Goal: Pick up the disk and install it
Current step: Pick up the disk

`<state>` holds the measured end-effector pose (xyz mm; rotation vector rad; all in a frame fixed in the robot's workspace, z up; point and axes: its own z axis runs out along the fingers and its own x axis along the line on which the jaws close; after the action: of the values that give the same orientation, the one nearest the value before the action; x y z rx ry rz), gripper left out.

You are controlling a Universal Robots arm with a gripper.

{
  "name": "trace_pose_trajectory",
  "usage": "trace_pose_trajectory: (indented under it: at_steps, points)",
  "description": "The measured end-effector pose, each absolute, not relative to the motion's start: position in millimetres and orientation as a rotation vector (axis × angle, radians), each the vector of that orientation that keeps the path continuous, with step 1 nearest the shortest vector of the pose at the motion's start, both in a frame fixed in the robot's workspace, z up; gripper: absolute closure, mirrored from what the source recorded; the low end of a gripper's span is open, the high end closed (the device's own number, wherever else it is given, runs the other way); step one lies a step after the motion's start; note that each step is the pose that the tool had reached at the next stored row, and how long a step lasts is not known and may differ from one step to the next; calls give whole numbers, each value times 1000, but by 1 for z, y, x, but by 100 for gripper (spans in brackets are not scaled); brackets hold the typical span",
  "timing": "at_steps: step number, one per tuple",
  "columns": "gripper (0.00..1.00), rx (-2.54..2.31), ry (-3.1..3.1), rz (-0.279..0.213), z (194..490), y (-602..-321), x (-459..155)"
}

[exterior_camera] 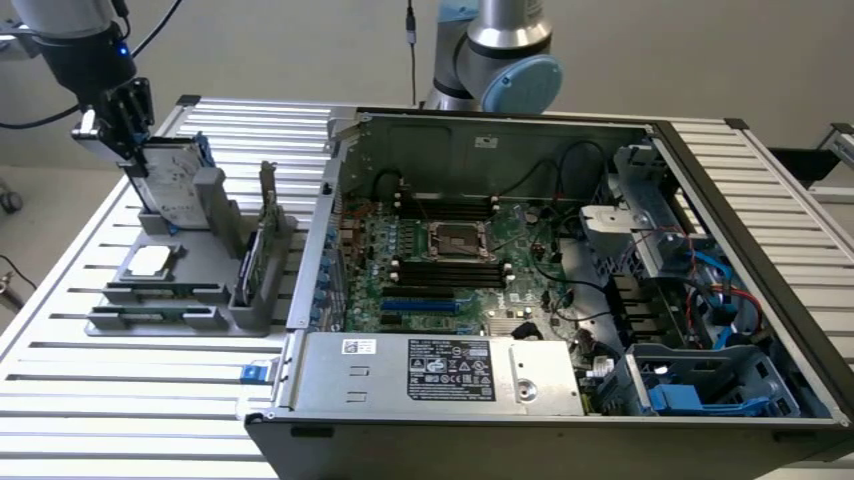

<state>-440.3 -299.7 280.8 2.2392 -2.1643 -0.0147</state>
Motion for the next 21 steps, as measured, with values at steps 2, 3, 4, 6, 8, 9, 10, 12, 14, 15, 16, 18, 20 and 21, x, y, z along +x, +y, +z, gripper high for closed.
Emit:
trace_pose_trajectory:
  at_steps: [2, 3, 4, 6, 8, 9, 10, 12, 14, 15, 16, 18, 20, 21]
  points:
    - [67, 2239, -2164, -15, 282, -300, -440]
    - [67, 2239, -2164, -15, 283, -300, -440]
    - [67, 2239, -2164, -15, 284, -299, -440]
    - [67, 2239, -2164, -15, 286, -299, -440]
    - [67, 2239, -2164, -15, 288, -299, -440]
    - [67, 2239, -2164, -15, 289, -299, -440]
    - [67, 2239, -2164, -15, 291, -299, -440]
    - [67, 2239, -2164, -15, 298, -299, -440]
    - [67, 2239, -2164, -15, 306, -299, -440]
    - [67, 2239, -2164, -15, 309, -299, -440]
    - [67, 2239, -2164, -15, 314, -299, -440]
    - [67, 2239, -2164, -15, 323, -299, -440]
    - [67, 2239, -2164, -14, 332, -299, -440]
    - [67, 2239, -2164, -15, 337, -299, -440]
